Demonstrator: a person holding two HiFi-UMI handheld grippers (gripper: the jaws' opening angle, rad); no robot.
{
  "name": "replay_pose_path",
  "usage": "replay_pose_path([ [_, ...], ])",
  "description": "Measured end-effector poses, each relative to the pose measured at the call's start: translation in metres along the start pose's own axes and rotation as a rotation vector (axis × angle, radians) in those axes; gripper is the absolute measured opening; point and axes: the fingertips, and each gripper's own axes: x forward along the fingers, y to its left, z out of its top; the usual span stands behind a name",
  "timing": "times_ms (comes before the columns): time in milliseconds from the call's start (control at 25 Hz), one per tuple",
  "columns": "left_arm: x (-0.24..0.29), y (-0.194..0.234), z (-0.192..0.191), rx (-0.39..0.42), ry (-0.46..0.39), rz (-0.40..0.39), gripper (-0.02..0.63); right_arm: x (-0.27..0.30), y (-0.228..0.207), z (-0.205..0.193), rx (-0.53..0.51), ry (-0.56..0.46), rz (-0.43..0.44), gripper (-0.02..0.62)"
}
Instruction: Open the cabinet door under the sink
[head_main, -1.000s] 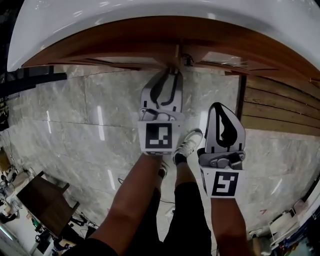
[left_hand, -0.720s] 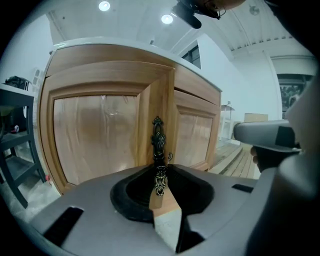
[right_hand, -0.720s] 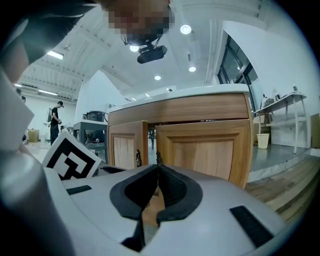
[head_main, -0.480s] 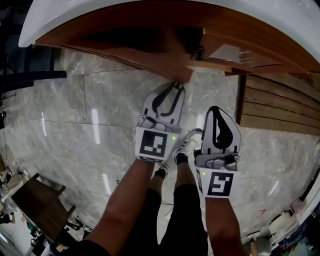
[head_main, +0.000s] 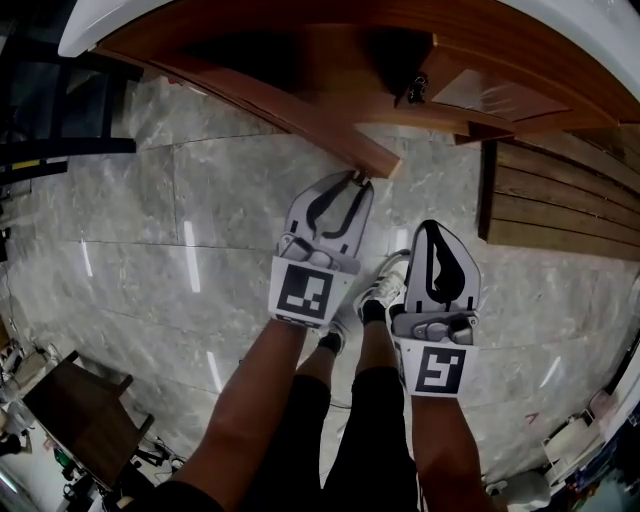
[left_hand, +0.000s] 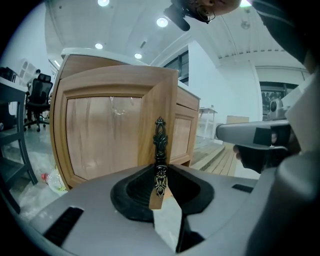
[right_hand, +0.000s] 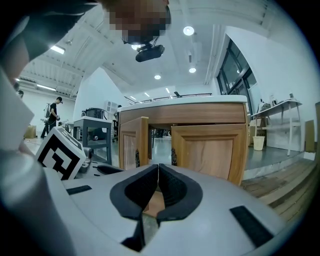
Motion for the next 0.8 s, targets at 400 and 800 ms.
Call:
replay_pose_path([
  [400, -0.051, -0.003, -0.018, 0.085, 0.022, -0.123, 0.097, -0.021, 0.025, -0.01, -0.018, 0.013, 0.01, 0.025],
  [800, -0.097, 0.012, -0.034, 0.098, 0.04, -0.162, 0.097, -0.015, 0.069, -0.008, -0.027, 0.009, 0.091, 0.025],
])
